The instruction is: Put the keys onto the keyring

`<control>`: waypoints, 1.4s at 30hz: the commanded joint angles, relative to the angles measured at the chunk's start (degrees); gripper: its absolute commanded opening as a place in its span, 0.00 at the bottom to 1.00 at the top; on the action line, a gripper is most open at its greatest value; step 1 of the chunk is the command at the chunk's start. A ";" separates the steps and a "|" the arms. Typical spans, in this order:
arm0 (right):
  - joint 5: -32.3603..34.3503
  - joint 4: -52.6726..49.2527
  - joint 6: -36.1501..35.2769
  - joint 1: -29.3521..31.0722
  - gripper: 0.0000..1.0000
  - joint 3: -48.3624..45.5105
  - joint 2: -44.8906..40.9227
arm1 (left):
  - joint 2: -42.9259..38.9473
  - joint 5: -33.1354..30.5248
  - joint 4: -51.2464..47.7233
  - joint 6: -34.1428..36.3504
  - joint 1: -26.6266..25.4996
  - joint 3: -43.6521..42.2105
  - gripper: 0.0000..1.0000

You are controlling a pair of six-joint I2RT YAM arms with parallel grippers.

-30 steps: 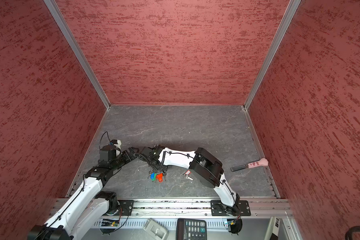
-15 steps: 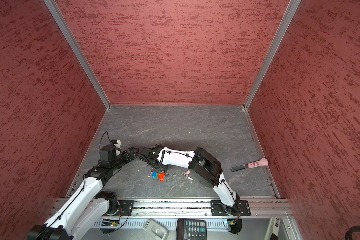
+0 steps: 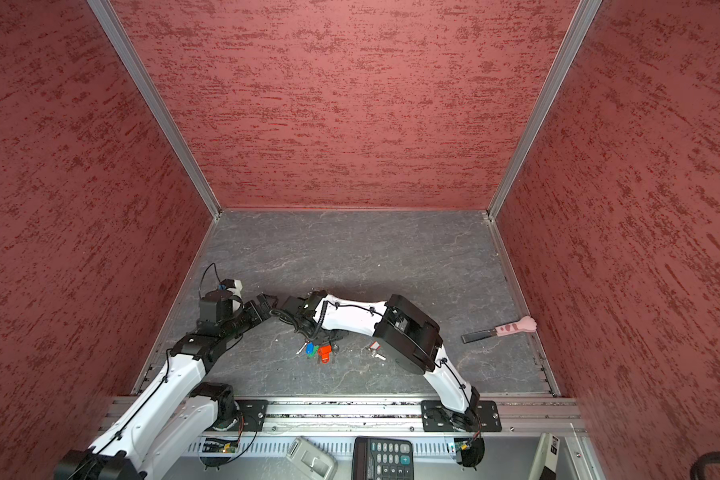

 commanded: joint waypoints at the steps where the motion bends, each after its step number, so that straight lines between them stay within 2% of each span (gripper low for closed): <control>1: 2.28 -2.29 1.97 0.31 0.11 1.60 1.01 | -0.39 -0.39 1.19 0.95 -0.47 -0.47 1.00; 4: 2.87 -2.69 2.00 0.25 0.06 2.08 0.93 | -0.47 -0.43 1.29 0.96 -0.49 -0.47 1.00; 10: 5.19 -5.06 1.91 0.41 0.05 3.67 1.25 | -0.40 -0.41 1.29 0.96 -0.62 -0.44 1.00; 22: 5.94 -5.33 3.27 0.33 0.07 2.56 0.93 | -0.40 -0.59 1.26 0.96 -0.70 -0.47 1.00; 35: 4.33 -3.65 3.85 0.31 0.14 1.05 0.77 | -0.30 -0.56 1.36 0.99 -0.80 -0.45 1.00; 42: 4.49 -3.96 4.01 0.24 0.12 0.98 1.22 | -0.31 -0.79 1.26 1.06 -0.90 -0.46 1.00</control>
